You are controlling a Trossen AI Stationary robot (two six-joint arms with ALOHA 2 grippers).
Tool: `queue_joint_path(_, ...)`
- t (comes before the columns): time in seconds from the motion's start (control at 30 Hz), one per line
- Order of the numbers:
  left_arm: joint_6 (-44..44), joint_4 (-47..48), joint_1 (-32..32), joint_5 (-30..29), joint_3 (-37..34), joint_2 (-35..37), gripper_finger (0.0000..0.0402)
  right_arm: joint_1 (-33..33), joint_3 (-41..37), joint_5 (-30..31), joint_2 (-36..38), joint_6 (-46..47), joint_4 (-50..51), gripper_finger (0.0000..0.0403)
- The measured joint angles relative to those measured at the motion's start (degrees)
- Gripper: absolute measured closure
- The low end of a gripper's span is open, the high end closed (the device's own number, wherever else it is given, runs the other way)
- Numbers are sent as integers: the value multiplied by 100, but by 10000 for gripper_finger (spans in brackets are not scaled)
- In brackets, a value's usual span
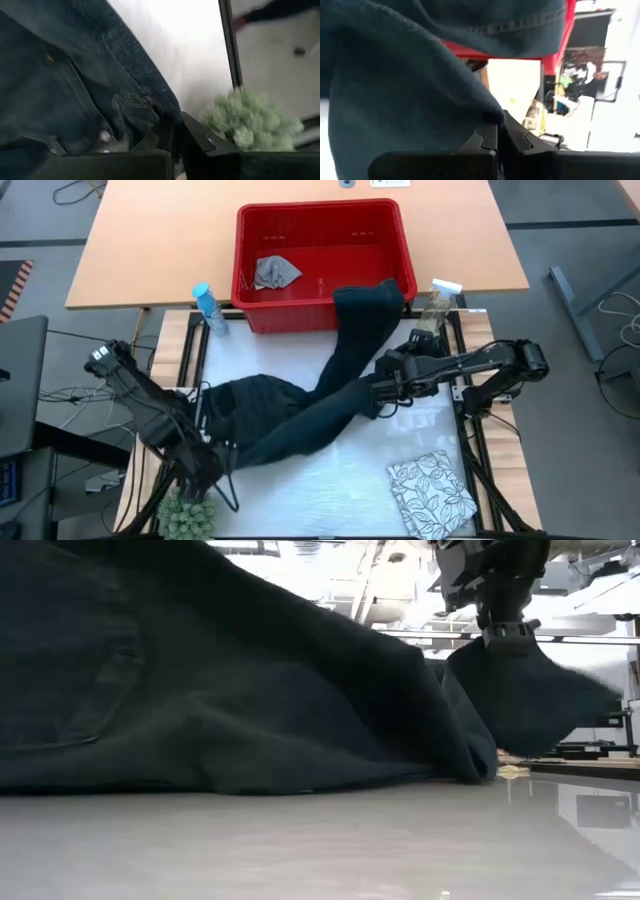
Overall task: Fold laundry
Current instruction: Fold the dark blue pants
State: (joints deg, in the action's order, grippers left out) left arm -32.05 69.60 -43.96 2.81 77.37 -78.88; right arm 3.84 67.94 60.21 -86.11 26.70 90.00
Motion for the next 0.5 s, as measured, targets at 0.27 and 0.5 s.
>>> queue_joint_path(0.27, 76, 117, -368, 175, -424, -930, 401, -128, 0, -616, 0, 156, 2, 379)
queue_joint_path(0.5, 494, 179, -379, 266, -527, -1611, 401, 250, 0, -2015, 0, 308, 4, 379)
